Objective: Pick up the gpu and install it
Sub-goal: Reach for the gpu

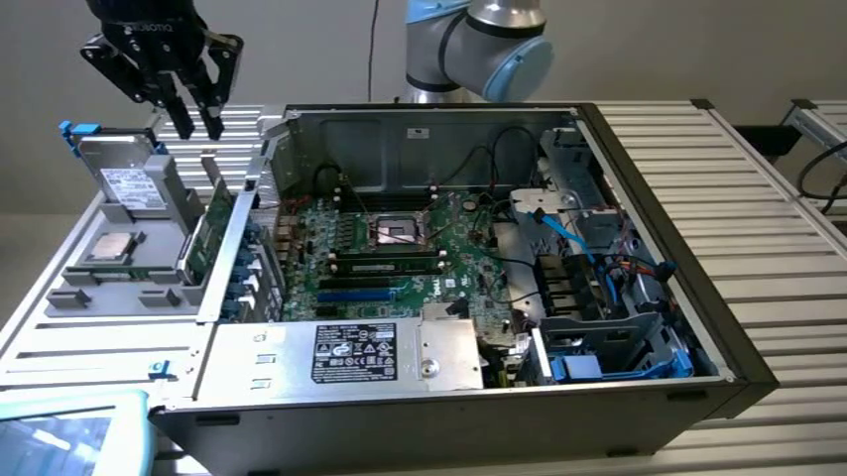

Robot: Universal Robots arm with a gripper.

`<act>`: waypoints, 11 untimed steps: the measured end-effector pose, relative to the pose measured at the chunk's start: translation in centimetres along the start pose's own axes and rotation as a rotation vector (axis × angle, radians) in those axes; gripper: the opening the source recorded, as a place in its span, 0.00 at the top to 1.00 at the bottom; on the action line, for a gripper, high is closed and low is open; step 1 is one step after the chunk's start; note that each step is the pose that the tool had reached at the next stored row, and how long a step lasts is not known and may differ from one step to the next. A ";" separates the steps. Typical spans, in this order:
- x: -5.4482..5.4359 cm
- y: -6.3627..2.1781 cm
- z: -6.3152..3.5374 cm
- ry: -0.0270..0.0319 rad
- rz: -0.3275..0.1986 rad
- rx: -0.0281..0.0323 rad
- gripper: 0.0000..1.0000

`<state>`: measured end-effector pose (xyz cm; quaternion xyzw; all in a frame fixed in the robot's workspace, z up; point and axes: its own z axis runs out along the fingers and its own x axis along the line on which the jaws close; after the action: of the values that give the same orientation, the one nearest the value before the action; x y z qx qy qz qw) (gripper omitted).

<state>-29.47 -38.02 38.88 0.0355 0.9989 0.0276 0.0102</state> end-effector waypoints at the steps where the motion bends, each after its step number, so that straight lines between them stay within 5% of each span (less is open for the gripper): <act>1: 0.5 0.00 0.02 0.0000 0.000 0.0000 0.62; 11: 5.0 -0.03 0.15 0.0001 0.000 -0.0005 0.62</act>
<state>-34.42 -37.69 38.64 0.0354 0.9989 0.0279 0.0102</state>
